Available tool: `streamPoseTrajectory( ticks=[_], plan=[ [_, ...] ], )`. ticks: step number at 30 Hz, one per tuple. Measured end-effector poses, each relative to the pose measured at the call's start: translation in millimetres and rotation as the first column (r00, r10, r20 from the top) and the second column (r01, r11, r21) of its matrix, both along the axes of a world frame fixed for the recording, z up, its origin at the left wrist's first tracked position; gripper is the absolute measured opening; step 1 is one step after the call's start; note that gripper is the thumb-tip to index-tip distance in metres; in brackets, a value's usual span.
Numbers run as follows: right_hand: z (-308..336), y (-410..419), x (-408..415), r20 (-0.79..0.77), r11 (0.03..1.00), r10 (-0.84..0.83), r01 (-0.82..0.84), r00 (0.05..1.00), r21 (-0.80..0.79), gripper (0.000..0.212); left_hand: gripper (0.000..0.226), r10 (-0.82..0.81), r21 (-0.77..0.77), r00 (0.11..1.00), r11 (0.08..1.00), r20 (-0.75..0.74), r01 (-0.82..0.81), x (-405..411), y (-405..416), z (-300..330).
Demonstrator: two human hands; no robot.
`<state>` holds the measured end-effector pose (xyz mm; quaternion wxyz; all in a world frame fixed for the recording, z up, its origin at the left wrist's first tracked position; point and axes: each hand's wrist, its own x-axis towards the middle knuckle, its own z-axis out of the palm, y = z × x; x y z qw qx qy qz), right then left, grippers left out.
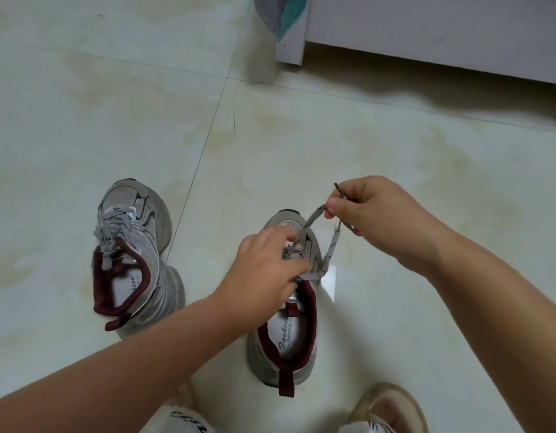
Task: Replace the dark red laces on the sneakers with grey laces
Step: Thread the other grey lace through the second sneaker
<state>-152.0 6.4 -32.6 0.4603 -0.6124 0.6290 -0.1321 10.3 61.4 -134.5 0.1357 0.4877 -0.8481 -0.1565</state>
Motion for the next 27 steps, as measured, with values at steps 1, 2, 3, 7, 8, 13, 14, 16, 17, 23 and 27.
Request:
streamPoseTrajectory(
  ticks=[1,2,3,7,8,13,14,16,17,23,27],
  plan=[
    [-2.2,-1.3,0.9,-0.012,1.0,-0.001,0.001,1.0,-0.008,0.023,0.02,-0.034,-0.011,0.999,0.999,0.018,0.034,0.5,-2.3,-1.9],
    [-5.5,-2.4,0.7,-0.036,1.0,-0.007,0.006,0.999,-0.025,0.022,0.021,-0.046,-0.009,0.999,0.999,-0.002,0.046,-0.1,-3.5,-2.6],
    [-9.5,-2.8,-0.2,-0.072,0.999,-0.017,0.013,0.997,-0.045,0.021,0.022,-0.025,0.024,0.998,0.999,-0.063,0.026,-2.0,-3.6,-0.6],
    [-29.5,3.3,-10.1,-0.192,0.998,-0.046,0.035,0.98,-0.061,0.009,0.014,0.372,0.439,0.881,0.87,-0.291,-0.223,-2.6,-8.7,21.8],
    [-34.4,7.2,-12.4,-0.194,0.998,-0.048,0.041,0.98,-0.038,0.007,0.015,0.492,0.557,0.808,0.79,-0.325,-0.256,-0.1,-11.7,27.7],
    [-52.2,29.2,-15.6,-0.265,0.995,0.096,-0.103,0.959,-0.011,0.01,0.025,0.826,0.81,0.278,0.55,-0.49,-0.206,20.1,-34.6,56.9],
    [-54.7,32.9,-14.6,-0.281,0.989,0.137,-0.148,0.95,-0.015,0.011,0.024,0.84,0.81,0.239,0.537,-0.488,-0.234,25.0,-37.4,59.8],
    [-60.1,38.8,-13.2,-0.3,0.978,0.197,-0.21,0.933,-0.012,0.012,0.022,0.848,0.759,0.312,0.525,-0.428,-0.385,36.6,-41.9,57.9],
    [-62.6,41.1,-12.5,-0.316,0.972,0.219,-0.234,0.923,-0.01,0.012,0.019,0.843,0.698,0.399,0.527,-0.36,-0.484,42.5,-43.3,52.8],
    [-69.7,44.6,-4.6,-0.312,0.959,0.274,-0.284,0.91,0.015,0.015,0.043,0.57,0.491,0.754,0.579,0.327,-0.651,51.4,-32.5,21.3],
    [-70.2,41.1,-2.3,-0.348,0.943,0.312,-0.333,0.884,-0.002,0.019,0.038,0.527,0.376,0.799,0.705,0.29,-0.602,33.8,-23.4,22.3]
  ],
)
